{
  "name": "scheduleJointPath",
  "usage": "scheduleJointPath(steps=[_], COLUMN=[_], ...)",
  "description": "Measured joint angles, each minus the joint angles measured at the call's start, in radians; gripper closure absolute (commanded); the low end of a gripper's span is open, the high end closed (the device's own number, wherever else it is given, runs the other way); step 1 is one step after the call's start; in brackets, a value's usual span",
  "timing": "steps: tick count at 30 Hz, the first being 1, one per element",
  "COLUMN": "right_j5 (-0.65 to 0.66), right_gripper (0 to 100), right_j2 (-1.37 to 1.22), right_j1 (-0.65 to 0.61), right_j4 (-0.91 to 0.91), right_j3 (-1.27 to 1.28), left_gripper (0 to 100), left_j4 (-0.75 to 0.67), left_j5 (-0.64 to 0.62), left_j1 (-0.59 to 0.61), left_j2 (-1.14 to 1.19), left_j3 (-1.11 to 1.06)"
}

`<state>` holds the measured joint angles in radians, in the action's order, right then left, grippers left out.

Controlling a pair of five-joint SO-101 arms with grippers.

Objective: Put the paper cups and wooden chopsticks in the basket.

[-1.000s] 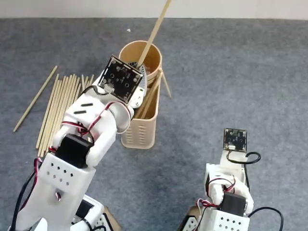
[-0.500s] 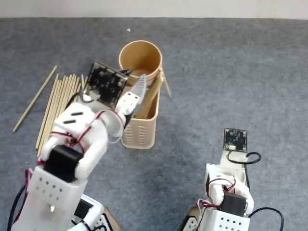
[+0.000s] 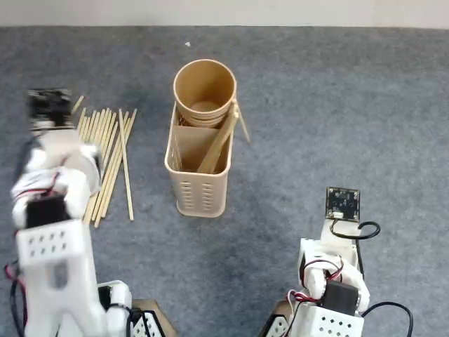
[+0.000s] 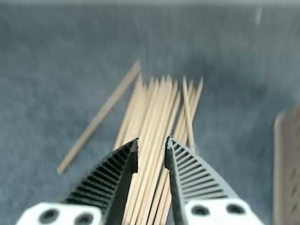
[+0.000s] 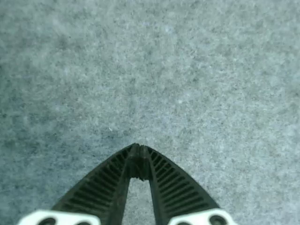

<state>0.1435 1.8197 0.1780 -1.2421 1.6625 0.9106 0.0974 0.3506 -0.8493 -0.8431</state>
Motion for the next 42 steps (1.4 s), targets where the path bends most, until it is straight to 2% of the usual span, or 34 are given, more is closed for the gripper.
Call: scheduleJointPath(steps=[3,9,12,17,27,32,39,42], right_j5=[0.0,0.0,0.0,0.0,0.0,0.0,0.0,0.0], right_gripper=[99.3,99.3,99.3,99.3,99.3,99.3,99.3,99.3], right_j2=[0.0,0.0,0.0,0.0,0.0,0.0,0.0,0.0], right_j1=[0.0,0.0,0.0,0.0,0.0,0.0,0.0,0.0], right_j4=[0.0,0.0,0.0,0.0,0.0,0.0,0.0,0.0], right_j3=[0.0,0.0,0.0,0.0,0.0,0.0,0.0,0.0], left_gripper=[87,86,80,82,82,82,99,99], left_j4=[0.0,0.0,0.0,0.0,0.0,0.0,0.0,0.005], left_j5=[0.095,0.181,0.186,0.187,0.173,0.173,0.172,0.173], left_j1=[0.0,-0.014,-0.051,-0.092,-0.095,-0.095,-0.098,-0.101], left_j2=[0.114,0.279,0.393,0.637,1.085,1.154,1.165,1.165], left_j3=[-0.021,0.006,0.078,0.249,0.557,0.595,0.601,0.606])
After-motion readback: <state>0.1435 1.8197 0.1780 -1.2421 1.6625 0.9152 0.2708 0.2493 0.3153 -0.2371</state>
